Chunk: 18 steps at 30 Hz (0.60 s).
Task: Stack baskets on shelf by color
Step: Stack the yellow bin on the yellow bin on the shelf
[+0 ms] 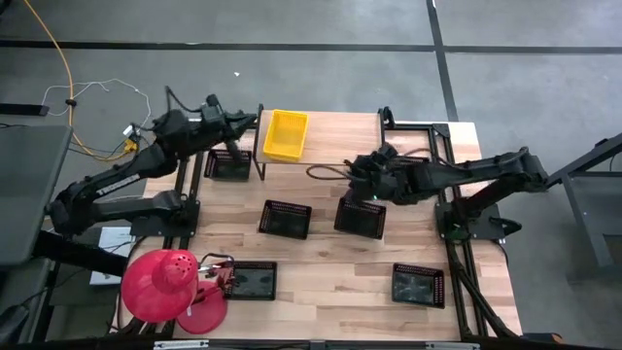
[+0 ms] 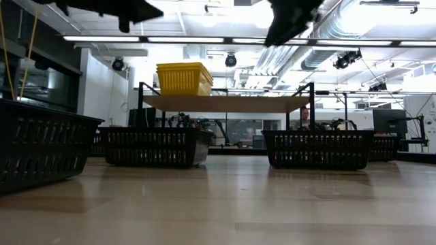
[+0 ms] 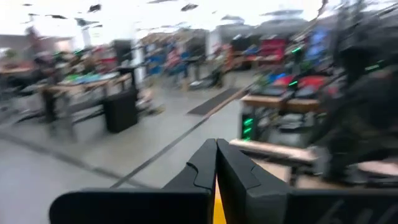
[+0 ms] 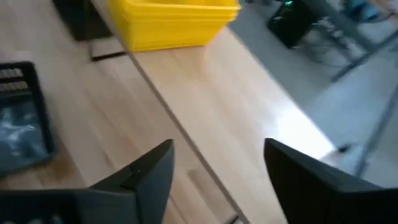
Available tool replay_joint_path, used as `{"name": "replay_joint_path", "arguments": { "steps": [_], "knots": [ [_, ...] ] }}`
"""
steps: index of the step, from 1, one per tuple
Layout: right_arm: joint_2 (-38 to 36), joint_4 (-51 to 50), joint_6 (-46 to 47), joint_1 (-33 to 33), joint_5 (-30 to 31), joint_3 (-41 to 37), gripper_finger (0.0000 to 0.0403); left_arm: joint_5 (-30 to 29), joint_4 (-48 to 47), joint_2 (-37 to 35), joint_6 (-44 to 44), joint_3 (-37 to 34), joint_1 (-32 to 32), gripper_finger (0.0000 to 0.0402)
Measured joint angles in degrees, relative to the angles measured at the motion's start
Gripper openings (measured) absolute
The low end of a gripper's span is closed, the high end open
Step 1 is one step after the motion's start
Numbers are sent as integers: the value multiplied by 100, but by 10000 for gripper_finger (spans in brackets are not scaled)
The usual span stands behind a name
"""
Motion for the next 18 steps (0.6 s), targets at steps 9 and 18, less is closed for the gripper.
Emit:
{"name": "replay_joint_path", "arguments": {
  "steps": [9, 18],
  "knots": [
    [3, 3104, -1124, -1400, -2294, -722, 15, 673, 1042, -913, -559, -1391, 0, 0],
    [355, 3894, -535, -2193, -2756, -902, 7, 1376, 1641, -1070, -960, -1886, -7, 0]
  ]
}}
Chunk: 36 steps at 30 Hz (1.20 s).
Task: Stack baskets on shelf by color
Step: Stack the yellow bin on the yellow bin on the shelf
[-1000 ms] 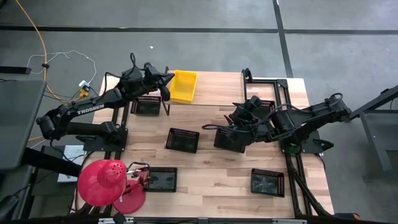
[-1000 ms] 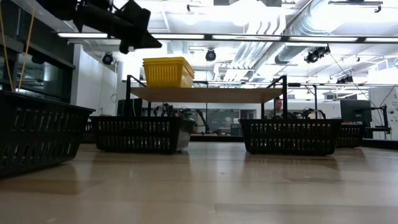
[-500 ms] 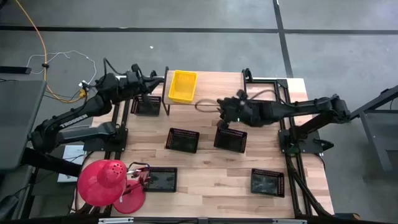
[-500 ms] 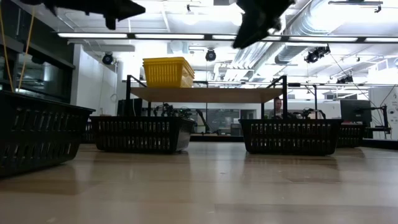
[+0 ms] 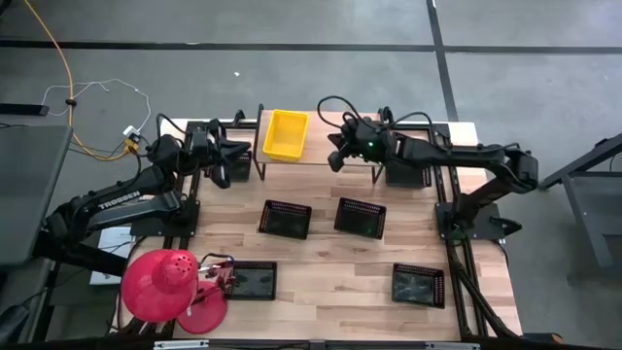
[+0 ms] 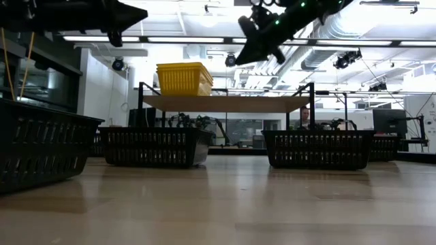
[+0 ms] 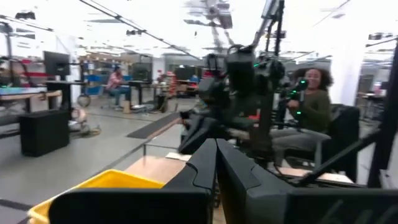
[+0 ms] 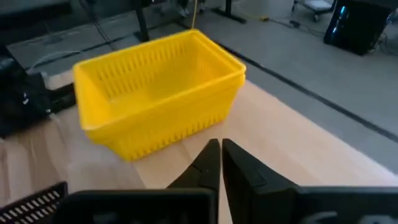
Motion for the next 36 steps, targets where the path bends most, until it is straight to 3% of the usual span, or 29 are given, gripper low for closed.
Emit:
{"name": "replay_joint_path", "arguments": {
  "steps": [11, 23, 36],
  "knots": [
    [619, -140, -11, -168, -98, 358, 0, 41, 190, -1, -56, 0, -176, 0],
    [1287, -983, -174, -196, -22, 1184, 0, 22, 232, 0, -44, 0, -271, 0],
    [1909, -445, -468, -398, -66, 1611, 0, 23, 225, 4, 67, 0, -271, 0]
  ]
}}
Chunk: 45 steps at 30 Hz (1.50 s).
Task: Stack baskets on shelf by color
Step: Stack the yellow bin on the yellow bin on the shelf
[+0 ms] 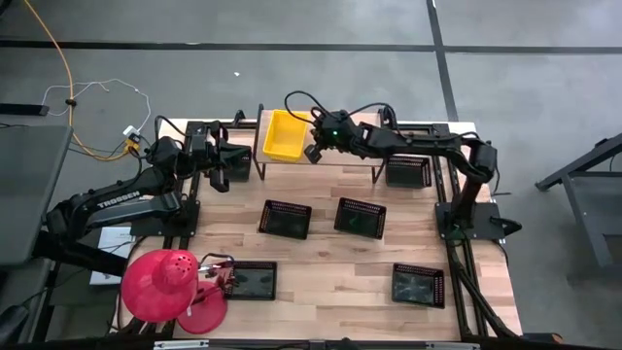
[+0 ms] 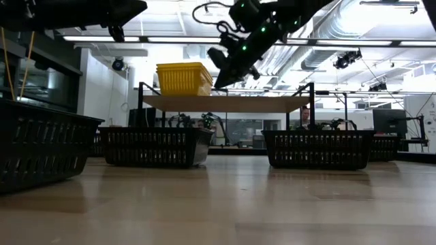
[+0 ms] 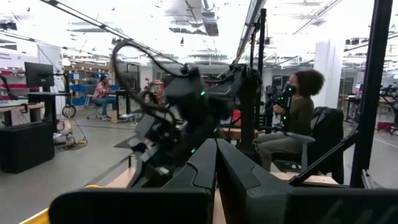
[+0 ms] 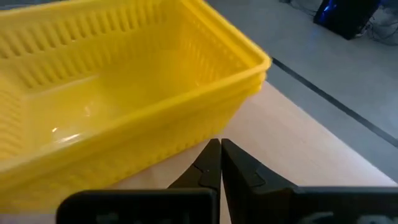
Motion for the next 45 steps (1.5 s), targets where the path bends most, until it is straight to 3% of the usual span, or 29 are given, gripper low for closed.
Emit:
{"name": "replay_joint_path", "arguments": {
  "steps": [16, 21, 29, 36, 41, 45],
  "knots": [
    [123, 980, -30, -499, -329, 7, 0, -24, 0, 0, -48, 0, 0, 0],
    [123, 1215, 265, -724, -935, 7, 0, -45, 2, 0, -50, 1, 0, 0],
    [121, 1043, 212, -797, -1037, 7, 0, -46, 2, 0, -155, 2, 0, 0],
    [118, 326, 155, -705, -1344, 7, 0, -46, 2, 0, -155, 2, 0, 0],
    [118, 488, 153, -547, -1750, 7, 0, -46, 2, 0, -155, 2, 0, 0],
    [118, 821, 100, -482, -1642, 7, 0, -46, 2, 0, -155, 2, 0, 0]
  ]
}}
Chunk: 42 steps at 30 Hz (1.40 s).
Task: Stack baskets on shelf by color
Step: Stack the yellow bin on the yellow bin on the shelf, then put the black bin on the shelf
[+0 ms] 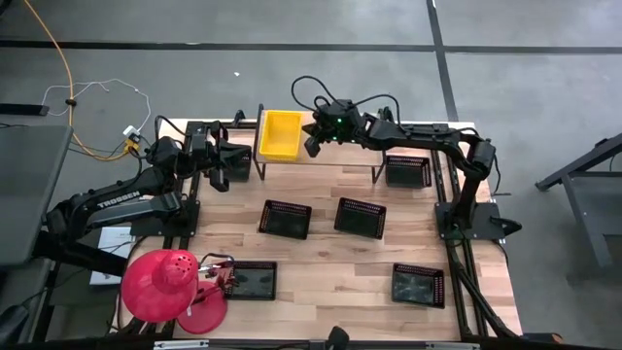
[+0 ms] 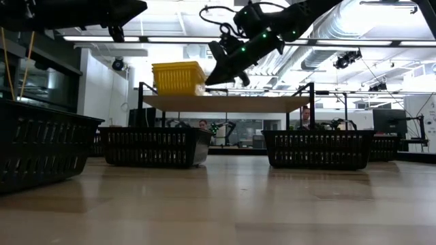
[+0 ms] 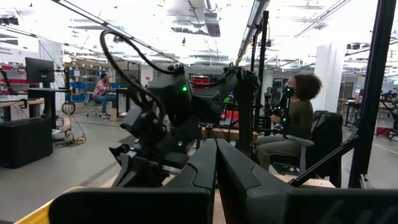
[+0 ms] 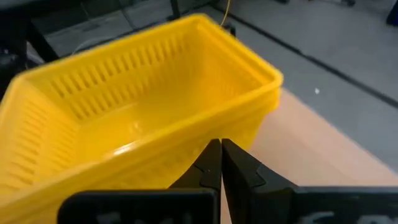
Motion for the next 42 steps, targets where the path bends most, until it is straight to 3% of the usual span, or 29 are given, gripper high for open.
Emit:
{"name": "replay_joint_path", "arguments": {
  "steps": [7, 13, 19, 26, 31, 35, 42],
  "knots": [
    [-9, 99, -219, -8, 346, 0, 0, 0, -2, 0, 0, 0, 1, 0],
    [-574, -634, -812, -22, 968, -4, 0, 2, -16, 0, 0, 0, 2, 0],
    [-1779, -2680, -1040, 379, 1479, -13, 0, 4, -154, -13, 0, 0, 2, 0],
    [-2805, -4405, -207, 1704, 2767, -200, 0, 9, -162, -15, 44, 0, 2, 0],
    [-3525, -4807, 758, 2535, 2809, -1223, 0, 24, -186, -13, 48, 2, 1, 0],
    [-4088, -4688, 1322, 3025, 2324, -2077, 0, 24, -186, -15, 56, 1, 2, 0],
    [-4607, -4575, 2038, 3553, 2001, -2564, 0, 24, -210, -15, 44, 2, 2, 0]
  ]
}}
